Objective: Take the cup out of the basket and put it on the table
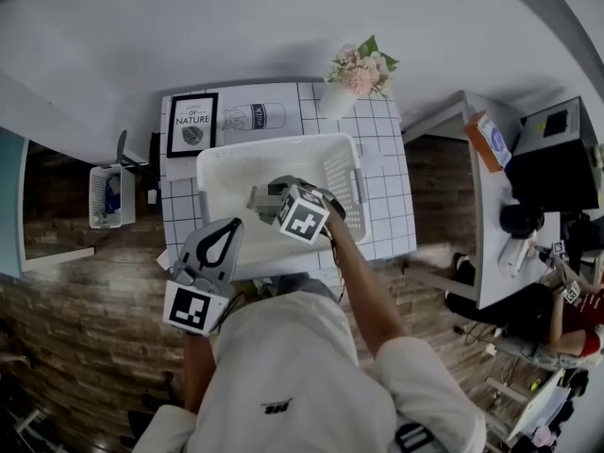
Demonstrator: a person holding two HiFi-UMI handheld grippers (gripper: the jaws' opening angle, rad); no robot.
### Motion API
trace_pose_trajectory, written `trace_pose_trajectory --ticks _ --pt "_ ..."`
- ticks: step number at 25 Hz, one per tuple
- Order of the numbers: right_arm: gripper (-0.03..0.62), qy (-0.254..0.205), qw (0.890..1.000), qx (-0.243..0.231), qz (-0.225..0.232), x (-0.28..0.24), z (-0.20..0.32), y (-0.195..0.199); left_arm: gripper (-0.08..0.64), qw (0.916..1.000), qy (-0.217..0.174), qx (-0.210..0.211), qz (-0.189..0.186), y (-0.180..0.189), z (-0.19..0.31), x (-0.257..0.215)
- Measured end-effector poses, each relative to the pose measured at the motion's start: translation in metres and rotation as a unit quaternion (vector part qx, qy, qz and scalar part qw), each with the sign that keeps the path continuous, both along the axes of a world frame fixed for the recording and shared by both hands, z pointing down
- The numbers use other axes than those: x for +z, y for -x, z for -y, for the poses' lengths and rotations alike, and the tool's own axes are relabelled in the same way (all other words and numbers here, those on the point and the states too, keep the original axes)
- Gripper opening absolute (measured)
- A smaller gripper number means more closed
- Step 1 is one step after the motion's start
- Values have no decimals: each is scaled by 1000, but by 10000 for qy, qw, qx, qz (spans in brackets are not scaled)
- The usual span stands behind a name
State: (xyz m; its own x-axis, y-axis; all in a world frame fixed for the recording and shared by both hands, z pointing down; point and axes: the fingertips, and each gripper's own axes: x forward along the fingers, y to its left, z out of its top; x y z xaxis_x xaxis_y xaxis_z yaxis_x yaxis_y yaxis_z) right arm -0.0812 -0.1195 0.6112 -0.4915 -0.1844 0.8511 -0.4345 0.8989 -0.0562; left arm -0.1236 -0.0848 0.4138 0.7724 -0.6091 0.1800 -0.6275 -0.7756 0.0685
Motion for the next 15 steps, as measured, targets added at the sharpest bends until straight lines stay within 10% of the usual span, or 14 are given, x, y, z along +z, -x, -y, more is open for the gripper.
trace_pose_trajectory --ticks 15 --pt "278 -662 9955 654 202 -56 -8 -38 6 9974 -206 686 -22 -40 -7 -7"
